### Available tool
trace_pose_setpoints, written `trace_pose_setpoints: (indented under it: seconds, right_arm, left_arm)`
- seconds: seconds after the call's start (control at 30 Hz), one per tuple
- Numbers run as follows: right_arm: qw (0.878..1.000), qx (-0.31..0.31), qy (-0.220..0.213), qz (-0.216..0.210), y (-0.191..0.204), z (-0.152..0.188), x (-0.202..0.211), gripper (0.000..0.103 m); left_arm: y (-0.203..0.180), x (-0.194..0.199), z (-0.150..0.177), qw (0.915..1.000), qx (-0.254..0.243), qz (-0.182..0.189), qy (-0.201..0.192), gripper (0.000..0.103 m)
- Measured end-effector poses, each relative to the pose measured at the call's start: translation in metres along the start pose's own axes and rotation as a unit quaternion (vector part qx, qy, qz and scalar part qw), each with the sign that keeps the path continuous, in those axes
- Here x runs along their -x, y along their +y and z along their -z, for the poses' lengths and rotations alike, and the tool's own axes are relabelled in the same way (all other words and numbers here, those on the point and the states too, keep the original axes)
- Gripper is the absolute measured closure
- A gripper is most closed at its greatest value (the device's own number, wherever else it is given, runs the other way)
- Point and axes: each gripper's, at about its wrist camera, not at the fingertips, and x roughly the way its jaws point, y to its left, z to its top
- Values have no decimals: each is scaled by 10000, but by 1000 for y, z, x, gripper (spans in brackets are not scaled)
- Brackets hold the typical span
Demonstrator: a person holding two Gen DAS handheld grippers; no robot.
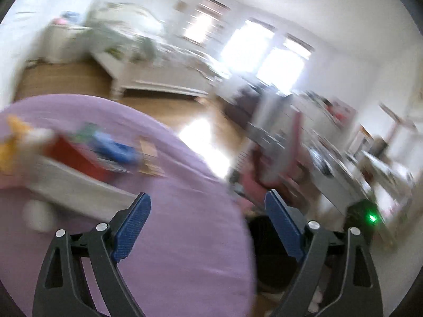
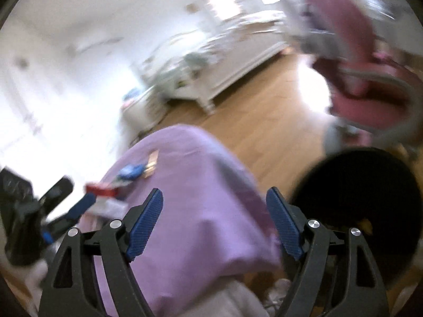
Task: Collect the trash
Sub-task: 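Grasp the yellow pouch with the left tool while the right tool grasps the white milk carton, then release the yellow pouch and white milk carton into the black bin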
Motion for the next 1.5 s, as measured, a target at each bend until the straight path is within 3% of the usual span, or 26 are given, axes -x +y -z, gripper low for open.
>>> trace_pose_setpoints:
  seconds: [0.13,0.27,0.37,0.53,0.6,0.67,0.73,0.77,0.8,0.83,0.97,1.13,1.3,1.5]
  right_arm:
    - [9935,909,455,-516,67,0,-38,20]
    - [9708,2075,833,-874,138,5,-82,16]
    - [9482,2895,973,-877,180,14,-110,14]
    - [9087,3906,1337,-619,216,23,-156,14]
    - [9018,4036,1434,-578,221,26,-165,14]
    - [8998,4036,1545,-598,226,28,-172,24]
    - [9020,3986,1560,-557,228,28,-173,39]
    - [9037,3929,1592,-600,228,29,-172,43]
    - [9063,3836,1640,-680,229,28,-171,51]
    - [9101,3717,1672,-749,230,28,-172,57]
    - [9253,3311,1618,-892,227,25,-164,62]
    - [9493,2347,1458,-1498,210,10,-133,63]
    - [9626,1399,1116,-2033,187,-2,-87,63]
    - [9753,670,447,-2059,146,-11,-34,63]
  left_arm:
    - [83,35,-23,9950,523,-783,-326,15]
    - [150,45,-42,9872,911,-1294,-170,15]
    - [187,31,-56,9850,1014,-1383,189,15]
    - [223,-4,-71,9846,1119,-1127,731,15]
    - [227,-11,-72,9854,1076,-1033,817,15]
    - [228,-20,-75,9857,1033,-994,891,15]
    - [231,-30,-80,9864,939,-960,944,19]
    - [232,-32,-80,9867,904,-942,964,38]
    - [232,-35,-79,9863,854,-947,1047,49]
    - [234,-37,-78,9856,838,-975,1098,53]
    - [230,-29,-76,9878,697,-1034,928,62]
    - [204,7,-73,9907,681,-1104,403,64]
    - [160,50,-66,9934,673,-915,-145,64]
    - [76,60,-49,9987,173,-424,-225,64]
